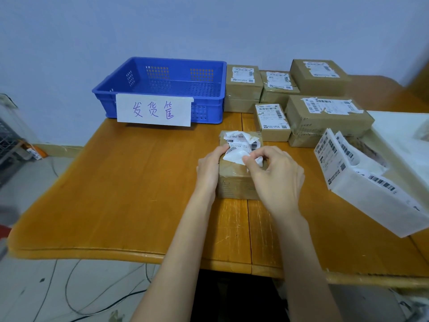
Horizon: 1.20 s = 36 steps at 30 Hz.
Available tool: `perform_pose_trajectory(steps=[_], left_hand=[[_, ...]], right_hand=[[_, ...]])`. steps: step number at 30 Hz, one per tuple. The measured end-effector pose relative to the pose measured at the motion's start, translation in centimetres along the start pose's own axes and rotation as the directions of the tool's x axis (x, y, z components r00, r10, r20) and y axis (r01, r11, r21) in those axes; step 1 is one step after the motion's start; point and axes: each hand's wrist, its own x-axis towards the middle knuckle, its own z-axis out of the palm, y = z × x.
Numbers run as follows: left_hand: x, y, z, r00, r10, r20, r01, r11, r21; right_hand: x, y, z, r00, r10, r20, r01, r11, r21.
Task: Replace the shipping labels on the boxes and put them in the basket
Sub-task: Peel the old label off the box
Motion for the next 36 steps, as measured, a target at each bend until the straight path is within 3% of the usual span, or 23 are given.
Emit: perform_pose_trajectory(steps=[4, 9, 16, 21, 28, 31, 36], left_hand=[[0.0, 0.0, 0.0, 1.000, 0.011, -0.001, -0.011, 1.000, -0.013], [0.1, -0.1, 0.0, 1.000, 0.012, 0.011, -0.012, 0.999, -0.035], [1.2, -1.1, 0.0, 1.000, 0.000, 0.023, 0.000, 1.000, 0.002], [2.1, -1.9, 0.0, 1.000, -0.020, 0.008, 0.020, 1.000, -0.006], [1.2, -0.9, 0.0, 1.000, 0.004, 0.012, -0.004, 1.000, -0.005], [1.1, -0.8, -0.1, 1.000, 0.003, 0.031, -0.003, 1.000, -0.008], [1.1, -0.9, -0.1, 1.000, 0.007, 0.030, -0.007, 1.000, -0.006]], right_hand=[[-0.5, 1.2, -0.4, 0.988, -0.127, 0.082, 0.118, 0.987, 0.111], [-0.4, 2.5, -1.5, 0.974, -0.169, 0.153, 0.111, 0.938, 0.328], [0.3, 1.9, -0.7, 0.990, -0.138, 0.020, 0.135, 0.983, 0.126], [0.0, 1.2, -0.2, 0.995, -0.082, -0.053, 0.089, 0.985, 0.144], [-0.6, 2.4, -0.9, 0.991, -0.067, 0.119, -0.005, 0.853, 0.522], [-0.9, 2.8, -0.5, 0.997, -0.058, 0.045, 0.035, 0.917, 0.397], [-0.3, 2.3, -0.2, 0.999, 0.053, -0.003, -0.050, 0.955, 0.291]])
